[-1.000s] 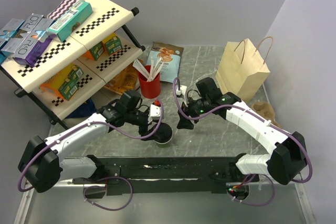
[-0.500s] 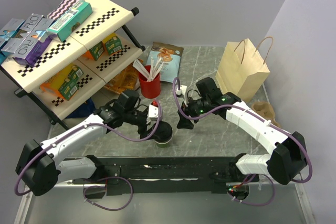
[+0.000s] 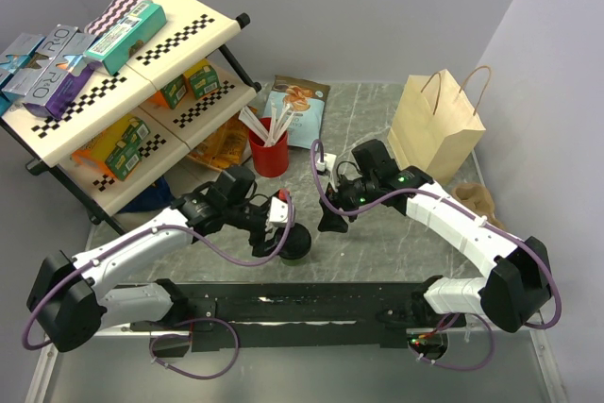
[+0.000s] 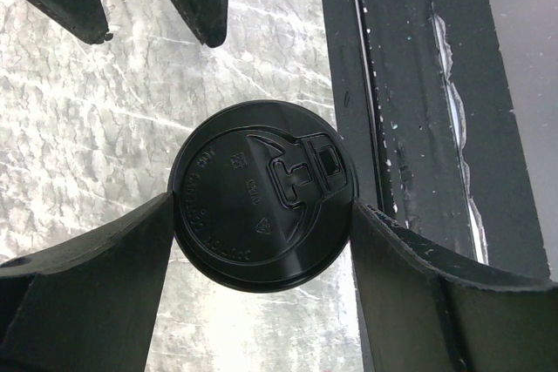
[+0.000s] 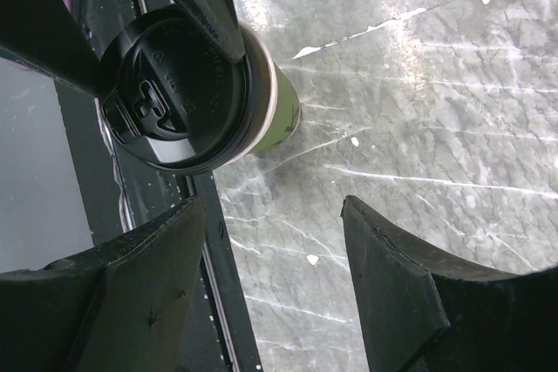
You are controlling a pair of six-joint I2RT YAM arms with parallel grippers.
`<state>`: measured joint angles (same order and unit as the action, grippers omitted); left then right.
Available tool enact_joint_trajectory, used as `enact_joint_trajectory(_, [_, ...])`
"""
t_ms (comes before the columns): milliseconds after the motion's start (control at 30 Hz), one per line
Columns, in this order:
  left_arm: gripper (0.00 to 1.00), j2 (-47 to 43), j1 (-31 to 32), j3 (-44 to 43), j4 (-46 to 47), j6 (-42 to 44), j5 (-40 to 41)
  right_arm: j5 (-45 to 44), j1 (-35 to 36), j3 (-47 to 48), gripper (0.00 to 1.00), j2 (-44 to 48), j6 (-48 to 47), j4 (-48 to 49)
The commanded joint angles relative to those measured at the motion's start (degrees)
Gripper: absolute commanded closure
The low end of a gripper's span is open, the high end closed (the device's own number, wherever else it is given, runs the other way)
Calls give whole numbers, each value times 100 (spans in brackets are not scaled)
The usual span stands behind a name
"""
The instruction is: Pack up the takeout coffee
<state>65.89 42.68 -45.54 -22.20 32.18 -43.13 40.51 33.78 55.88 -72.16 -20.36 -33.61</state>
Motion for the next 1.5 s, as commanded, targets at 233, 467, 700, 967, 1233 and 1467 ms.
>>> enact_joint_trajectory(233, [32,38,101,80,181,183,244,88,50,-33,29,0,85,240])
enact_joint_trajectory(467, [30,64,92,142,268,165,402,124,50,-24,29,-44,93,258])
enact_joint_trajectory(700, [29,109,101,221,374,34,402,159,50,-7,29,-88,94,267])
enact_joint_trajectory(967, [28,64,83,274,716,-476,551,299,50,64,29,-123,225,249])
enact_joint_trajectory(1233, [23,65,39,282,840,-591,596,624,50,186,25,-535,1111,556])
enact_joint_trajectory(1467, [21,47,4,335,919,-696,657,914,59,345,24,-1071,1816,1057])
